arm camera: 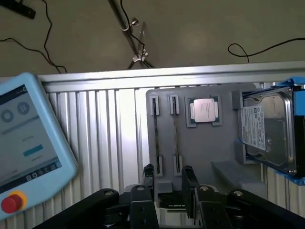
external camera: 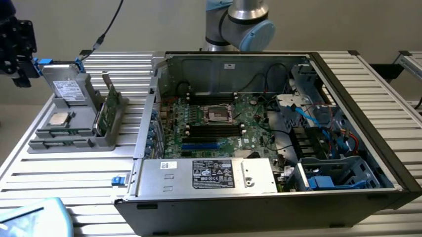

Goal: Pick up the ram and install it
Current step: 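Pick up the ram and move it above insertion slot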

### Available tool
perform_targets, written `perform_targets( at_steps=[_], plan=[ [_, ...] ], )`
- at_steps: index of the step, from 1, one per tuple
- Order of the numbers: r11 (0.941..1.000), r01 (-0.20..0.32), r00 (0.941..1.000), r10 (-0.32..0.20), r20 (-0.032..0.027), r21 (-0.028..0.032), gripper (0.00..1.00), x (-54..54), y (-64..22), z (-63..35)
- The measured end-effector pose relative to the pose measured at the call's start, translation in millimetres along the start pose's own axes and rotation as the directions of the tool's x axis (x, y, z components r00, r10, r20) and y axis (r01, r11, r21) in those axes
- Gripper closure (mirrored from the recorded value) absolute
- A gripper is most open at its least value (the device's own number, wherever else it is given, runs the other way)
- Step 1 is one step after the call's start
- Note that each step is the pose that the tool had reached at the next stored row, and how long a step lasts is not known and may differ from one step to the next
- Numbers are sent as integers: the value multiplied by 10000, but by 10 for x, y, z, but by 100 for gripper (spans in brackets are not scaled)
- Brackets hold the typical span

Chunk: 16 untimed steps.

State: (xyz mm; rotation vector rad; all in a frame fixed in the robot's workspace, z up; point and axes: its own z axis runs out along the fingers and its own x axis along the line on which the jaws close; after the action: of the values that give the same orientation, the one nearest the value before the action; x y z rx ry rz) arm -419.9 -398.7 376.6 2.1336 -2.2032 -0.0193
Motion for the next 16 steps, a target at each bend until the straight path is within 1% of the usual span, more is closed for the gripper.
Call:
perform_targets(
  at_steps=[3, 5, 13, 15, 16],
  plan=[
    [9985, 543, 9985, -543, -32, 26, 63, -1, -1, 14],
    [9971, 758, 9971, -758, -47, 36, 63, -2, 9, 38],
    [9948, 1015, 9948, -1015, -38, 113, 63, -4, 86, 156],
    [9945, 1034, 9946, -1034, -28, 135, 63, -2, 94, 187],
    [9945, 1034, 9946, -1034, -13, 146, 63, -1, 95, 203]
  ],
)
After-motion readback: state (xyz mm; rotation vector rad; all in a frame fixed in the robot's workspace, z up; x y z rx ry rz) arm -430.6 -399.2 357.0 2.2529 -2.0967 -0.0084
